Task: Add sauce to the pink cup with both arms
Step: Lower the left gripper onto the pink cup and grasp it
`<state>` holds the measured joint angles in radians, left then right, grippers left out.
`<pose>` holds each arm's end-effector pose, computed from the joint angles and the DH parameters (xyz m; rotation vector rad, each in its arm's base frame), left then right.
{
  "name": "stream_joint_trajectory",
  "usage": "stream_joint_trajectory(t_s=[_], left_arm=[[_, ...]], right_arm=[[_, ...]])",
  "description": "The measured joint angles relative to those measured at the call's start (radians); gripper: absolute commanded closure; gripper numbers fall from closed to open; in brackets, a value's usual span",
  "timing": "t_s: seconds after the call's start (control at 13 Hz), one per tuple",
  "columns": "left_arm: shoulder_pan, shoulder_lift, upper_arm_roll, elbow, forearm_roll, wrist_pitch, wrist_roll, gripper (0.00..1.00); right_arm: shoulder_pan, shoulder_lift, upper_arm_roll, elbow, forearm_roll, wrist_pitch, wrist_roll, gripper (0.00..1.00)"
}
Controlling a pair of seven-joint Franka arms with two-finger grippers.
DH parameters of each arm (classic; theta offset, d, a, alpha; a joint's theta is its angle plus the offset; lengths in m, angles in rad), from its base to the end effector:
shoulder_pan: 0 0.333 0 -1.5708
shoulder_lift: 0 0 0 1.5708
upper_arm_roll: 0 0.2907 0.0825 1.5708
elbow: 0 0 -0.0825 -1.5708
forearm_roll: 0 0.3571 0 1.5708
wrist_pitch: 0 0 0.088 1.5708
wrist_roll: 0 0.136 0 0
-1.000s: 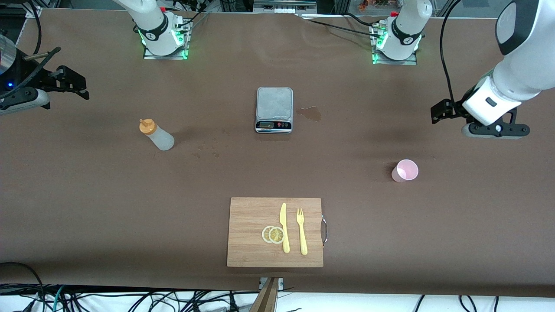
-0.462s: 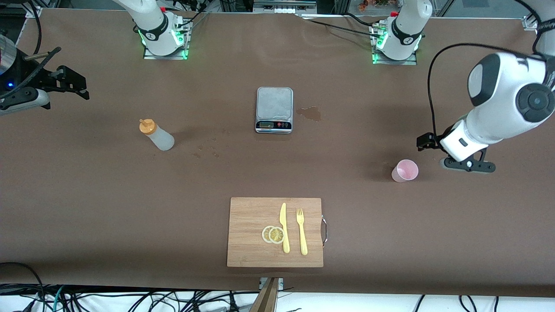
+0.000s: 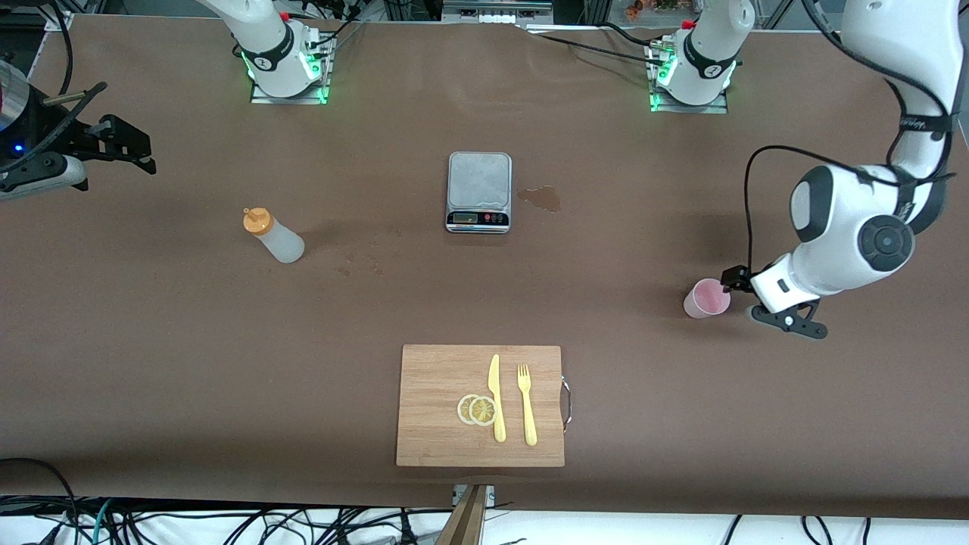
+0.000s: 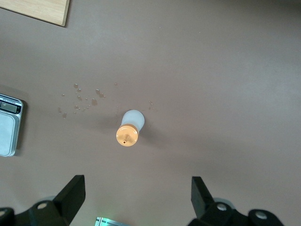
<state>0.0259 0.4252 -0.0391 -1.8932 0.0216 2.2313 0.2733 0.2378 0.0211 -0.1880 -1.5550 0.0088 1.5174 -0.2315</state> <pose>0.5889 -0.0061 0.2385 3.0931 -0.4639 -0.1346 0.5252 0.0283 0.5618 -3.0992 -0.4390 0.0902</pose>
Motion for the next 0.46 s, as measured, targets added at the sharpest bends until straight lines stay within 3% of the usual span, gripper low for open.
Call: stream_joint_trajectory(t_s=[0.15,0.23,0.31,0.46], left_arm=[[-0.005,0.042,-0.002,-0.006,0.0,0.045,0.004,0.59],[-0.009,0.058,-0.003,-0.007,0.0,0.052,0.005,0.83],[-0.012,0.066,-0.003,-0.007,0.0,0.056,0.005,1.0],[-0.014,0.069,-0.004,-0.006,0.0,0.056,0.006,1.0]], right_arm=[[0.0,0.0,0.0,0.0,0.0,0.0,0.0,0.0],[0.0,0.0,0.0,0.0,0.0,0.0,0.0,0.0],[0.0,0.0,0.0,0.0,0.0,0.0,0.0,0.0],[-0.002,0.0,-0.001,0.0,0.0,0.0,0.0,0.0]])
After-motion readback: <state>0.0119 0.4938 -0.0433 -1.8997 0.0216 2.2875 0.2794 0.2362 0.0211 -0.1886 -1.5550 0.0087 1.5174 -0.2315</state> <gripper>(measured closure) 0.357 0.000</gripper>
